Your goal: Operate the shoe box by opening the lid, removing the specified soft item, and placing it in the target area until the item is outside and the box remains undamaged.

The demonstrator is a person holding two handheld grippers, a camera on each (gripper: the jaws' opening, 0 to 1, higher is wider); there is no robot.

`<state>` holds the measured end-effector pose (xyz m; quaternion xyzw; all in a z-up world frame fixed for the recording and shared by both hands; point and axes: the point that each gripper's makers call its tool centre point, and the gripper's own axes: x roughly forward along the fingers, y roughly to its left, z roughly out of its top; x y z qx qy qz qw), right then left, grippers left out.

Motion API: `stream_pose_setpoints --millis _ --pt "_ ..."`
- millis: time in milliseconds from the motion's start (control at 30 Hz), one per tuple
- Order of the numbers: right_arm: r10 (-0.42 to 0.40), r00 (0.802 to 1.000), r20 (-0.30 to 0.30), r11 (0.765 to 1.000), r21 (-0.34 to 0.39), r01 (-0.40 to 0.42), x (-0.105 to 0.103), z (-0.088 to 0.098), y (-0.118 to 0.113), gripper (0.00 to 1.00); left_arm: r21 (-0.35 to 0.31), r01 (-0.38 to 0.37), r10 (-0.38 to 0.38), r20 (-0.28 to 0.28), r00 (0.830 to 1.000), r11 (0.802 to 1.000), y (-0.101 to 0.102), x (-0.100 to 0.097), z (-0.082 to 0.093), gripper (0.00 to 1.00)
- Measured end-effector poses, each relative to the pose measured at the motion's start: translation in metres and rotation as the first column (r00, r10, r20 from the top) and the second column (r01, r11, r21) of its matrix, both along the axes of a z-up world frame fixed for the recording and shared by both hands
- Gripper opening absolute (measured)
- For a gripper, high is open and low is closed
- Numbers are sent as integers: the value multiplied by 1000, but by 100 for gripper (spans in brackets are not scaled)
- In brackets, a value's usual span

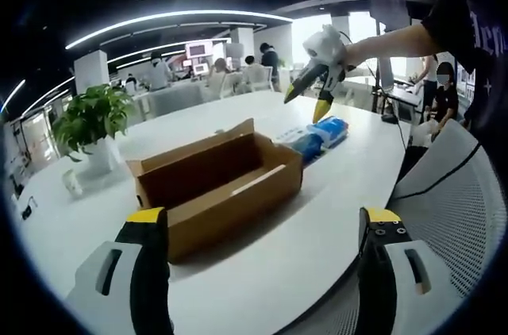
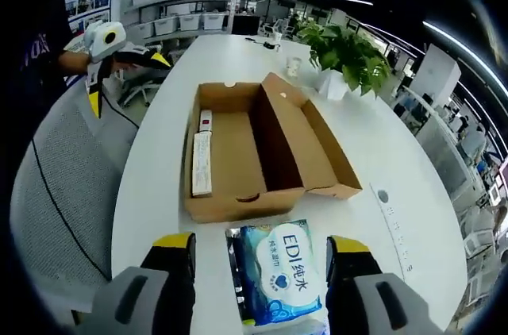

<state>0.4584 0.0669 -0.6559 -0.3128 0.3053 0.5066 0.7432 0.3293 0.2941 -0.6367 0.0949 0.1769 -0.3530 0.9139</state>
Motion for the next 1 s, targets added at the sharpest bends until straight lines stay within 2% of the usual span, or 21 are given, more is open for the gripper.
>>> stream_pose_setpoints --millis 333,733,1000 --pt "52 998 -22 998 18 -52 2 -4 29 65 -31 -17 17 1 1000 999 2 1 4 99" --pt "110 993 -45 994 12 -109 7 -18 50 64 -39 -31 31 4 1000 999 4 3 5 99" --pt "137 990 -41 990 24 -136 9 -20 65 63 -36 -29 29 2 1000 999 3 3 4 99"
